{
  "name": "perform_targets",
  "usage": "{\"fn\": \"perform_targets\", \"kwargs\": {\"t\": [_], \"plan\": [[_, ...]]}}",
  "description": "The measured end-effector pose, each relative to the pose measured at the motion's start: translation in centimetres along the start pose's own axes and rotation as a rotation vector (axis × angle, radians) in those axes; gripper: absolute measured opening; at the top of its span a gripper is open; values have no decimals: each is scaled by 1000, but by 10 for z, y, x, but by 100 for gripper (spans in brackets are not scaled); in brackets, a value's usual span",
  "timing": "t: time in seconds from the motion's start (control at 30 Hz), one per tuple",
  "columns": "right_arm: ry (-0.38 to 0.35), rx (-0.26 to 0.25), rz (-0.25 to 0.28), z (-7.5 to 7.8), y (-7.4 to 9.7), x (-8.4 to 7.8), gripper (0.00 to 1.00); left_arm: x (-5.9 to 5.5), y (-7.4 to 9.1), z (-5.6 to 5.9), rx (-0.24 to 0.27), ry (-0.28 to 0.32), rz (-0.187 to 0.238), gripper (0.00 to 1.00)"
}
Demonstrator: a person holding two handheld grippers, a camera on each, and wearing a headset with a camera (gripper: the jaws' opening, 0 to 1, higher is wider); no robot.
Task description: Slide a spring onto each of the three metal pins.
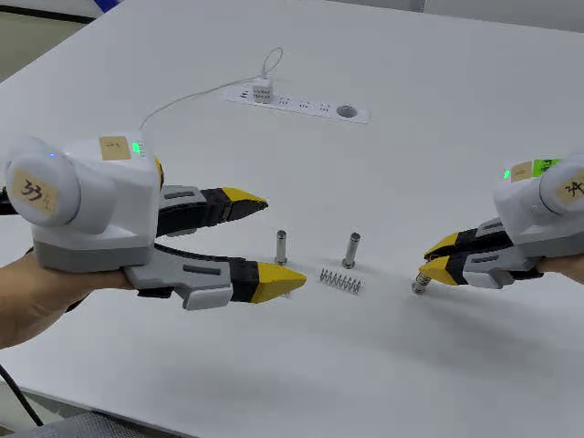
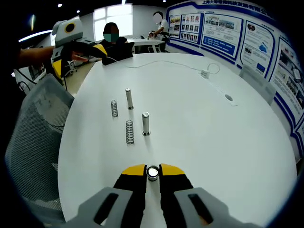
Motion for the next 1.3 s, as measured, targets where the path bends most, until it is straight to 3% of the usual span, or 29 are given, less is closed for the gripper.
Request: {"fn": "perform_targets", "kwargs": {"t": [0.63, 1.3], "plan": [[12, -6, -27, 0, -9, -7, 11, 0, 2, 1, -2, 3, -2, 60], [11, 0, -13, -1, -7, -5, 12, 0, 4, 2, -1, 4, -1, 60]]}}
Point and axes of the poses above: the centre of the closed fingertips' face, and the gripper's own axes: y roughly backward along the fingers, z roughly to its right, x roughly out of its top, the point moved 2 cm from there along y, roughly backward along the fingers, and after that the axes turned 15 degrees about -y, right-handed, at the moved point
